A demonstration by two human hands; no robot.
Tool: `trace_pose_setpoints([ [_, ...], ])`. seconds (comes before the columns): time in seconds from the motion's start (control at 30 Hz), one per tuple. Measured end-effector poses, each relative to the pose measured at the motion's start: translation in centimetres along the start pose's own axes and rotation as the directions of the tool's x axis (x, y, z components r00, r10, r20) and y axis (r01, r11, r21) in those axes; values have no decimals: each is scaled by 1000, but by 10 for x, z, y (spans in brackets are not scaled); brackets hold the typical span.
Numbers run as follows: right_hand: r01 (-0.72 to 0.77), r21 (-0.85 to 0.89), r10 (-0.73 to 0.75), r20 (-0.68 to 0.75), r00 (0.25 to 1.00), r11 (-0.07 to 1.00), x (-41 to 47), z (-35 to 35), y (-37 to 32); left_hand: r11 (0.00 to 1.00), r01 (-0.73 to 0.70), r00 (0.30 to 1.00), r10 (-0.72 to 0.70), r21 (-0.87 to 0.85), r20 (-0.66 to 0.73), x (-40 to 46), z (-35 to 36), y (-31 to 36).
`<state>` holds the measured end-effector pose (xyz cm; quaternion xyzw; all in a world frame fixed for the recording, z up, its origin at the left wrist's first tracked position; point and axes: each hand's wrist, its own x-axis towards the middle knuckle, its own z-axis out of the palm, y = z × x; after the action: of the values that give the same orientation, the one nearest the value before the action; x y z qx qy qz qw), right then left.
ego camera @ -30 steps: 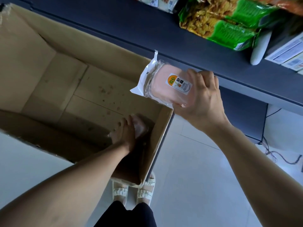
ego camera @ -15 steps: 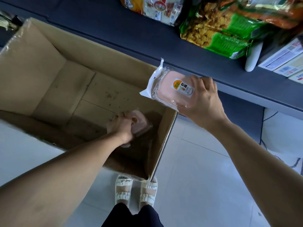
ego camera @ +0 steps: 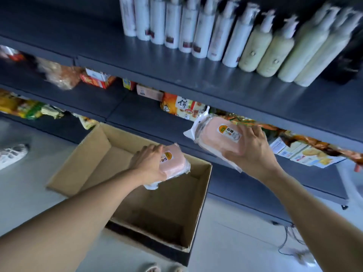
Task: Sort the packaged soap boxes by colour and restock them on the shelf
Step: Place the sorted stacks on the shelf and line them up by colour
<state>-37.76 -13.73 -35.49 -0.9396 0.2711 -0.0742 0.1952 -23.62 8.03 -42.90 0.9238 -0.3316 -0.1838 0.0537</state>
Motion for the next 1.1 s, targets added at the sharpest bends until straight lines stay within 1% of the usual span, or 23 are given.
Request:
trace_pose_setpoints([
  [0.13, 23, -21, -24, -84, 996, 1000, 1, -80, -35, 988, -153, 984, 151, -10, -97, -16, -88, 17],
  [0.23, 32, -21, -35, -155, 987, 999, -3, -139, -55, 956, -291, 930, 279, -16, -238, -28, -154, 36],
  [0.3, 35, -20, -39, -217, 975, 999, -8, -176, -64, 938, -345, 906, 322, -41, -275, -34, -195, 52],
  [0.4, -3, 6, 5, -307, 952, 1000, -18, -227, -69, 907, -412, 869, 363, -83, -336, -43, -245, 77],
  [0.47, -21, 10, 23, -349, 937, 1000, -26, -257, -69, 888, -449, 850, 391, -97, -352, -49, -272, 94],
  [0.6, -70, 5, 66, -412, 909, 998, -39, -308, -59, 860, -503, 828, 449, -88, -336, -53, -314, 128],
  [0.67, -97, -1, 87, -430, 899, 995, -41, -330, -50, 840, -538, 806, 489, -68, -333, -53, -330, 147],
  [0.77, -134, 5, 121, -465, 877, 991, -35, -360, -28, 811, -584, 759, 540, -15, -363, -54, -351, 176],
  [0.83, -161, 12, 148, -473, 869, 987, -23, -380, -11, 795, -606, 735, 565, 11, -375, -54, -363, 196],
  [0.9, -180, 13, 165, -470, 867, 984, -6, -398, 8, 786, -619, 729, 575, 3, -371, -51, -374, 212],
  [0.97, -182, -26, 152, -440, 885, 983, 17, -416, 26, 777, -630, 722, 580, -12, -378, -46, -384, 227],
  [1.03, -159, -86, 119, -356, 927, 983, 43, -433, 41, 775, -631, 721, 569, -34, -395, -37, -393, 241],
  [1.1, -99, -115, 67, -253, 965, 988, 69, -444, 54, 774, -631, 719, 564, -43, -406, -30, -399, 255],
])
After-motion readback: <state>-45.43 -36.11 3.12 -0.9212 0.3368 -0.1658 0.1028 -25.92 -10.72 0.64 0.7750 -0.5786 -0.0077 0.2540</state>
